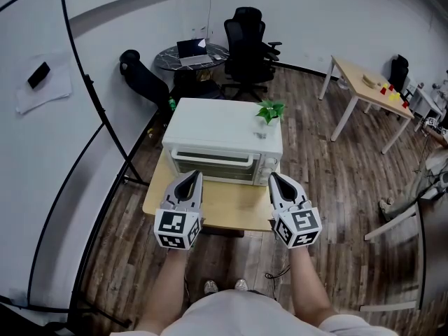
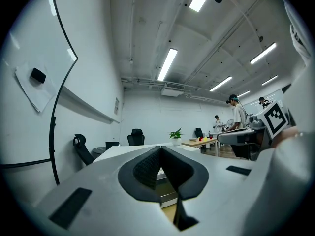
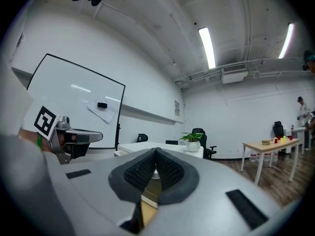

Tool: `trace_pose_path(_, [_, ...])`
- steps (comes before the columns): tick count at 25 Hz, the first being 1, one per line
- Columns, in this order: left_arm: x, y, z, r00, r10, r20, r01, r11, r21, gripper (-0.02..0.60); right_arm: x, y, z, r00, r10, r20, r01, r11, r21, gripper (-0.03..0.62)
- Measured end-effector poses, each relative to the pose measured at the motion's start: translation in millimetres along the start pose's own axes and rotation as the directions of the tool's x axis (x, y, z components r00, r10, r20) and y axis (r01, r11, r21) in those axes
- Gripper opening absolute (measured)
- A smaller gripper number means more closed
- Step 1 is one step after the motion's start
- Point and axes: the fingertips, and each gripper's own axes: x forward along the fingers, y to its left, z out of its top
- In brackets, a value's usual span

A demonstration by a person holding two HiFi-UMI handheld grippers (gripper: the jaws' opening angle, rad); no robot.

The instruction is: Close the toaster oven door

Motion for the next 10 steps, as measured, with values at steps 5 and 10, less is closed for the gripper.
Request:
trace_pose_path(5, [0.4,-1.1,0.5,1.0,-0.002,-0.001,0.002,1.0,-0.002,0.012,0.7,0.0,0.7,1.0,0.0,0.003,0.0,1.0,0.0,0.0])
trace_pose_path(10, [0.2,-0.6,1.0,1.0,-0.002,-0.001,0.002,1.0,-0.005,0.012,1.4,0.5,0.7,1.0,-0.001,0.003,0.001,1.0,0.001,0.0])
